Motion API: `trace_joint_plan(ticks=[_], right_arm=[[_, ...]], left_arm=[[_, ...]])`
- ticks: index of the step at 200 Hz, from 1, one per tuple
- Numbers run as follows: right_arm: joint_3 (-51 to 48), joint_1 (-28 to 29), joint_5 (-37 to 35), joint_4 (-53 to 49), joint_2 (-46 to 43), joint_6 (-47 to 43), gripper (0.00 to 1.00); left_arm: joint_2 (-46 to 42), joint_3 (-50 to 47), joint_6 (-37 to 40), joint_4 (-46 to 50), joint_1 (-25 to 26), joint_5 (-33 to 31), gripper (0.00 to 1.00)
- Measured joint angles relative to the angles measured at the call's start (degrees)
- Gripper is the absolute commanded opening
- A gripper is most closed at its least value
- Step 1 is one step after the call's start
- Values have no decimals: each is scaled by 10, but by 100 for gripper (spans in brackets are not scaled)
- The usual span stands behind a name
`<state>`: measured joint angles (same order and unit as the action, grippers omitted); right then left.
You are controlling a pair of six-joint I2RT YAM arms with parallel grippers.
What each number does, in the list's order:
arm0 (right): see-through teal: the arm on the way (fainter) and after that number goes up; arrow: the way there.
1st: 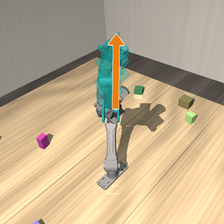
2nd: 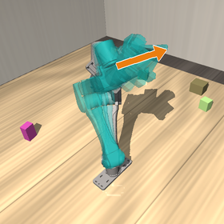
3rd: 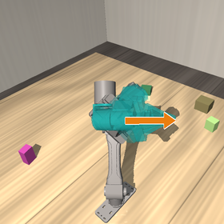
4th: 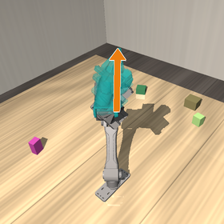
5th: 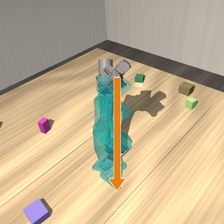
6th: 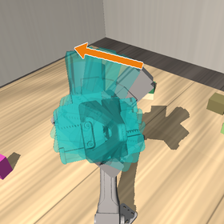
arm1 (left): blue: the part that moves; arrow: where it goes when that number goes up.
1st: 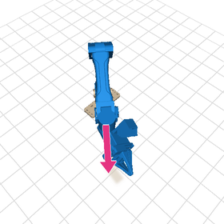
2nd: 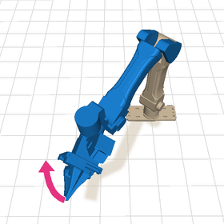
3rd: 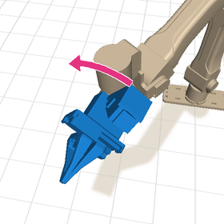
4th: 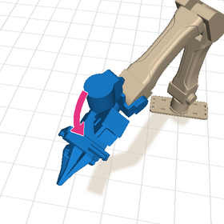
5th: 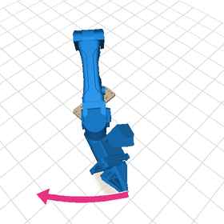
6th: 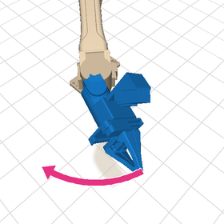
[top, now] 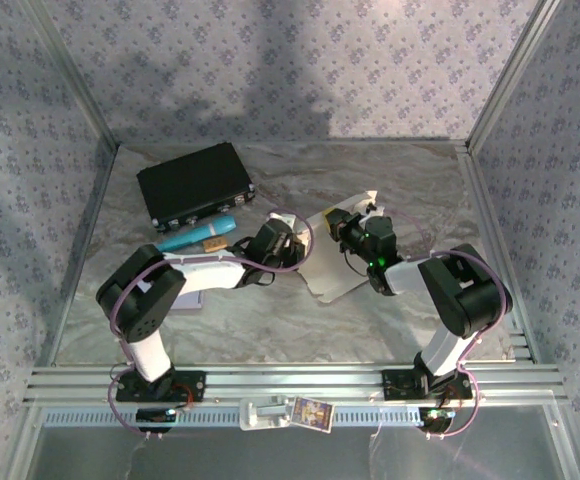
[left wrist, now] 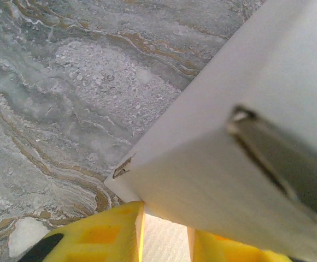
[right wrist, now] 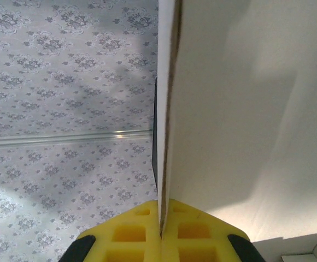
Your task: Fold the paper box
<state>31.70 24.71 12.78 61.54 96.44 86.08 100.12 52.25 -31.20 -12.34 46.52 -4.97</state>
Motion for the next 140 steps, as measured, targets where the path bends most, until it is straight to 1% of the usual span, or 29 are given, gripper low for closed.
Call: trace_joint_plan(ticks=[50, 70, 103, 116, 140], right_arm=[[1, 0, -10, 0, 0, 0, 0], [1, 0, -20, 0, 1, 1, 0], [2, -1, -30, 1, 2, 5, 0], [3, -1, -32, 1, 2, 5, 0], [5, -1, -35, 1, 4, 7, 0]], left_arm=[[15, 9, -4, -14, 2, -18, 19], [28, 24, -4, -14, 2, -28, 18], [43, 43, -4, -10, 2, -47, 11], [48, 49, -4, -9, 2, -57, 4], [55, 59, -9, -5, 2, -73, 2]])
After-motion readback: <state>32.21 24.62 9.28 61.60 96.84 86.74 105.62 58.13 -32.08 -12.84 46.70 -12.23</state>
